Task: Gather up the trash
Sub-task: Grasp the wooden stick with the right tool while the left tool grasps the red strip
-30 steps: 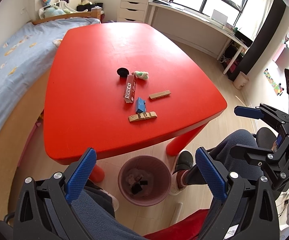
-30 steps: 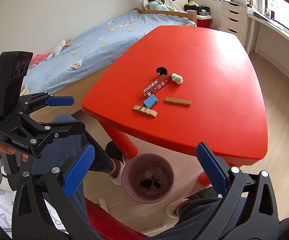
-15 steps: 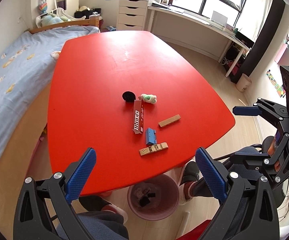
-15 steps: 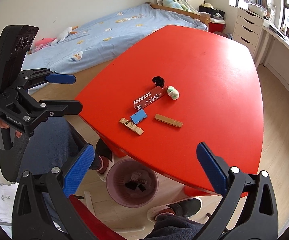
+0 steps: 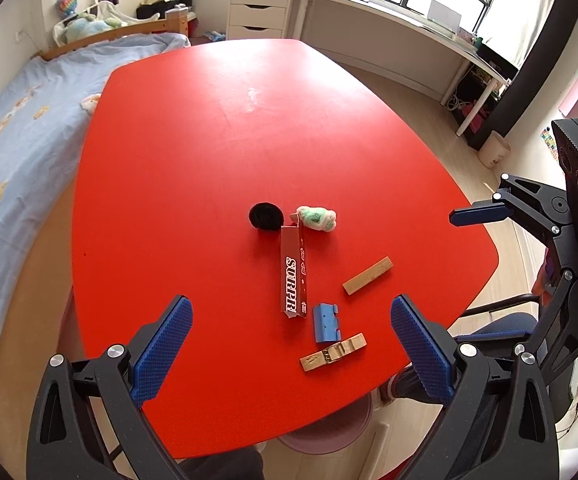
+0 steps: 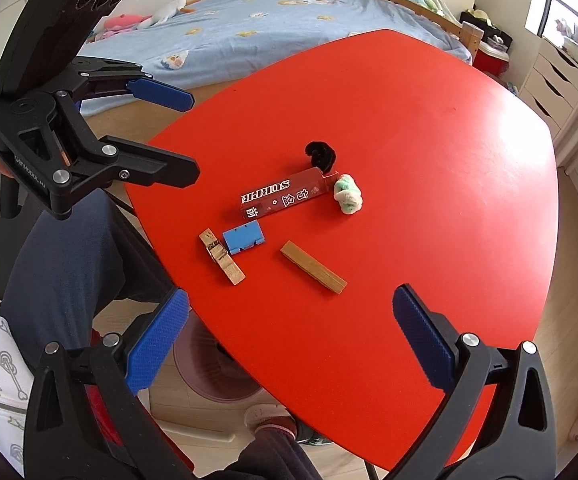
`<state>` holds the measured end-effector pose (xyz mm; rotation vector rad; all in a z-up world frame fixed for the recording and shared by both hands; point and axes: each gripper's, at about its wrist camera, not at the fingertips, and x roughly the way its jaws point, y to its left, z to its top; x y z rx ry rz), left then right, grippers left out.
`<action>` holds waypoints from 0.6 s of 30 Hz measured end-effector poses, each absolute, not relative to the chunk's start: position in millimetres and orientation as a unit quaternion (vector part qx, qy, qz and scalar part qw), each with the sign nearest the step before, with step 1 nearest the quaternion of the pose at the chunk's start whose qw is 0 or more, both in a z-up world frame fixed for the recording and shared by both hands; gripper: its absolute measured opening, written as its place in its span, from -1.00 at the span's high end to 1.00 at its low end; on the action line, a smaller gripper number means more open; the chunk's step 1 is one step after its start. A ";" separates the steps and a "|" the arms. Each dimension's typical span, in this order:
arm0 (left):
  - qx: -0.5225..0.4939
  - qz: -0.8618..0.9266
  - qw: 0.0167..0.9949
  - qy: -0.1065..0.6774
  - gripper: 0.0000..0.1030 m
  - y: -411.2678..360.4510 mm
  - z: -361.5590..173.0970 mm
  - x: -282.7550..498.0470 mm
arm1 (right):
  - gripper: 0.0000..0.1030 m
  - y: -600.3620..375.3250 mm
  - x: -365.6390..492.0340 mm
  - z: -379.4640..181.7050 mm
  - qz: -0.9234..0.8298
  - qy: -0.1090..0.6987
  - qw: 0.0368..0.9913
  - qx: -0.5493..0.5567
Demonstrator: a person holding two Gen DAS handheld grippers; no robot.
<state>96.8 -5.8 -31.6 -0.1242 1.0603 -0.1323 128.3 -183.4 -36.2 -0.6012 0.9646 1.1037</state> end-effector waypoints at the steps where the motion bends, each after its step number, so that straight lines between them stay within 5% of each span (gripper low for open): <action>1: -0.061 -0.065 0.856 0.510 -0.85 -6.2 -34.8 101.8 | -0.94 -180.9 130.4 -39.1 0.500 0.431 0.698 -0.278; 11: -0.067 -0.065 0.830 0.550 -0.85 -10.1 -75.4 141.9 | -0.93 -160.1 152.9 -68.4 0.529 0.431 0.667 -0.300; 18: -0.070 -0.063 0.821 0.563 -0.77 -13.3 -91.9 151.8 | -0.44 -152.8 157.0 -86.6 0.535 0.437 0.651 -0.314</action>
